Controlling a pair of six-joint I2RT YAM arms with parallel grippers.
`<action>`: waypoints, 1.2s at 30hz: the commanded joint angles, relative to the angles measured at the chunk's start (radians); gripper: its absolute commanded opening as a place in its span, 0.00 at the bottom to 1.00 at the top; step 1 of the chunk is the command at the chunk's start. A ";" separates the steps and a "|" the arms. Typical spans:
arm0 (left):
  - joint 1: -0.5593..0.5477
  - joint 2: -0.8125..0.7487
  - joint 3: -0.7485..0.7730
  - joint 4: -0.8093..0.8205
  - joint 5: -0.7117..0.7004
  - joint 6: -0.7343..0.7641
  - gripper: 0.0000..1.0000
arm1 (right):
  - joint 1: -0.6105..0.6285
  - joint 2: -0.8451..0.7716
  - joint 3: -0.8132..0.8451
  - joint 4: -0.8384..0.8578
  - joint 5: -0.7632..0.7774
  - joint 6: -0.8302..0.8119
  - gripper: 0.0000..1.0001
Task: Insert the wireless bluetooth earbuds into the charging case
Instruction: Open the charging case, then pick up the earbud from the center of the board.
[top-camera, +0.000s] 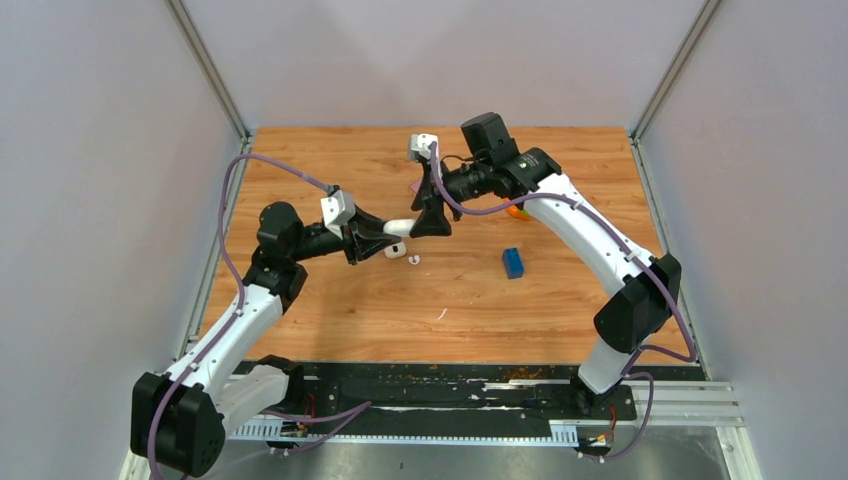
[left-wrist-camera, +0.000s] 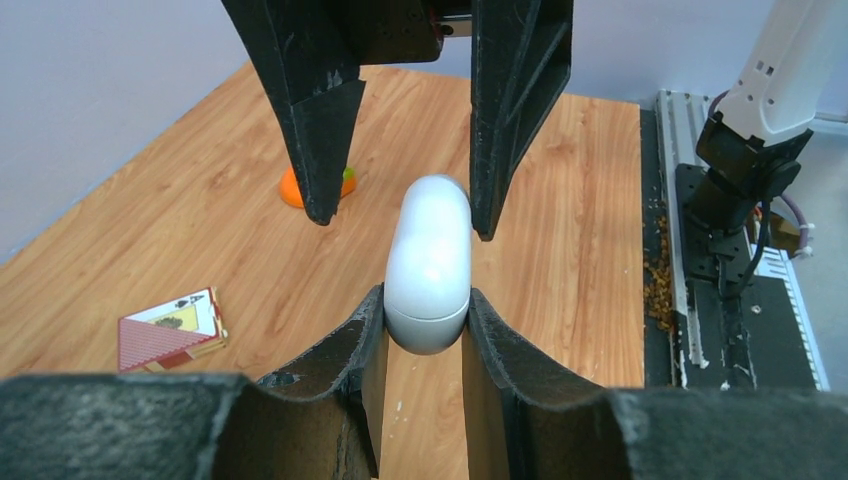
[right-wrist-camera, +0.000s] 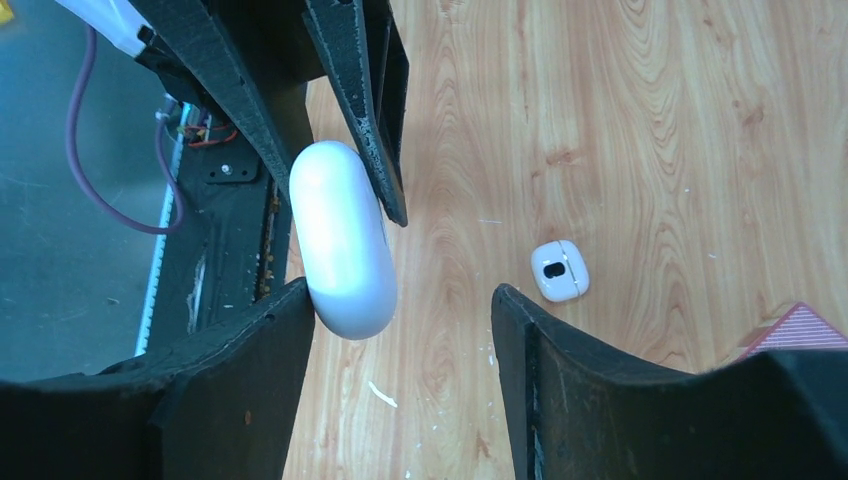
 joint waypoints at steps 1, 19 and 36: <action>-0.012 -0.013 0.037 0.005 0.066 0.068 0.00 | -0.037 0.018 0.051 0.116 -0.032 0.124 0.64; -0.015 0.002 0.002 0.029 -0.023 -0.008 0.00 | -0.081 -0.008 0.082 0.193 -0.120 0.263 0.64; 0.181 -0.029 -0.005 0.118 -0.192 -0.194 0.00 | -0.085 -0.111 -0.343 0.248 0.156 -0.347 0.35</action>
